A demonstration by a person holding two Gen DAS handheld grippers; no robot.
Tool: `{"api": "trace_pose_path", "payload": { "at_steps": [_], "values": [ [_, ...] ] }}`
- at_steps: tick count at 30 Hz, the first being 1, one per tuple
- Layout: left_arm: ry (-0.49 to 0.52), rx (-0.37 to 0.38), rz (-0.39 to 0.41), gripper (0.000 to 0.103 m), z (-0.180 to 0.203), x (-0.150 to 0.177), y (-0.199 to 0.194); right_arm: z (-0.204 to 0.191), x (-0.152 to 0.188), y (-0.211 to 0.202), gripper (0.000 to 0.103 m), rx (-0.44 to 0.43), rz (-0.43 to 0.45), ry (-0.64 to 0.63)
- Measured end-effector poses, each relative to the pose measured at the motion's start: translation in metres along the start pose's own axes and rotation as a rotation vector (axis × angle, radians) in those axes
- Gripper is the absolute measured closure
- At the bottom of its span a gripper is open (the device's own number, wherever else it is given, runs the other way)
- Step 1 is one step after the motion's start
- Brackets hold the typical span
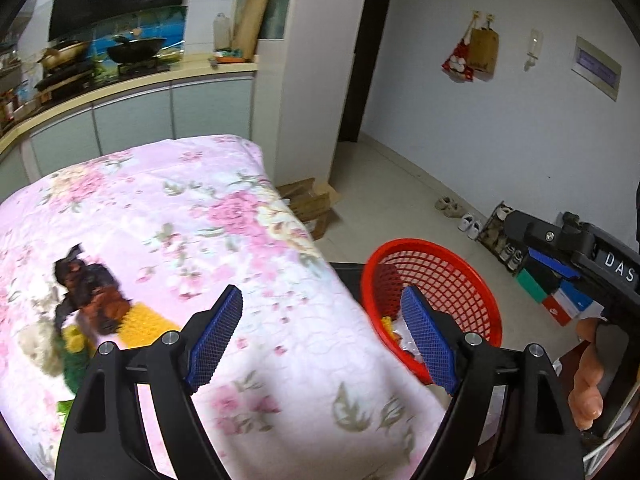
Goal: Collect trash
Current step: 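Move both tools back from the basket to the bed, then grasp the cream mesh cloth with the left tool while the right tool grasps another yellow mesh sponge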
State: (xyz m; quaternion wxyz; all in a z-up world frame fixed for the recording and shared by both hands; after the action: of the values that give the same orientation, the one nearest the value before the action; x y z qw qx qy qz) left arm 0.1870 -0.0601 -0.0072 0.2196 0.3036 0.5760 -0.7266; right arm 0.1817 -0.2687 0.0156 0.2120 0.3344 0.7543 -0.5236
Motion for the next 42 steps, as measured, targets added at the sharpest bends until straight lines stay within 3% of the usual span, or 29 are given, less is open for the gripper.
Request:
{"api": "trace_pose_path", "payload": {
  "at_steps": [10, 23, 28, 32, 39, 40, 42],
  "values": [
    [-0.08, -0.084, 0.052, 0.024, -0.062, 0.005, -0.045, -0.028, 0.013, 0.003, 0.03, -0.041, -0.011, -0.092],
    [-0.31, -0.253, 0.089, 0.024, -0.216, 0.022, -0.103, -0.053, 0.033, 0.014, 0.03, -0.057, -0.053, -0.169],
    [-0.415, -0.187, 0.05, 0.024, -0.249, 0.041, -0.092, -0.059, 0.041, 0.022, 0.03, -0.056, -0.078, -0.184],
    [-0.422, -0.139, -0.009, 0.024, -0.25, 0.049, -0.064, -0.064, 0.047, 0.028, 0.03, -0.058, -0.1, -0.188],
    [-0.419, -0.127, -0.049, 0.025, -0.248, 0.055, -0.031, -0.066, 0.053, 0.033, 0.03, -0.049, -0.116, -0.19],
    [-0.414, -0.125, -0.05, 0.026, -0.247, 0.055, -0.029, -0.065, 0.053, 0.034, 0.03, -0.048, -0.118, -0.189],
    [-0.402, -0.115, -0.06, 0.044, -0.245, 0.057, -0.022, -0.065, 0.054, 0.035, 0.03, -0.047, -0.12, -0.189]
  ]
}}
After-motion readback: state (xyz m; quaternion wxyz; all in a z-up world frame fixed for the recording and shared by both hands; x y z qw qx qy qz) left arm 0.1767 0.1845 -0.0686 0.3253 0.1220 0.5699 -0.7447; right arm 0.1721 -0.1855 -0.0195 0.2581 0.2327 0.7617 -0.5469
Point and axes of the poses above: each gripper's, at about its wrist camera, not at the fingertips, and y roughly the way its jaws point, z to its right, x to its underside, the point moved 4 cm from there along y, roughly the way its jaws point, and after that the axes turned 4 degrees about -z, right-handed, at the moved point
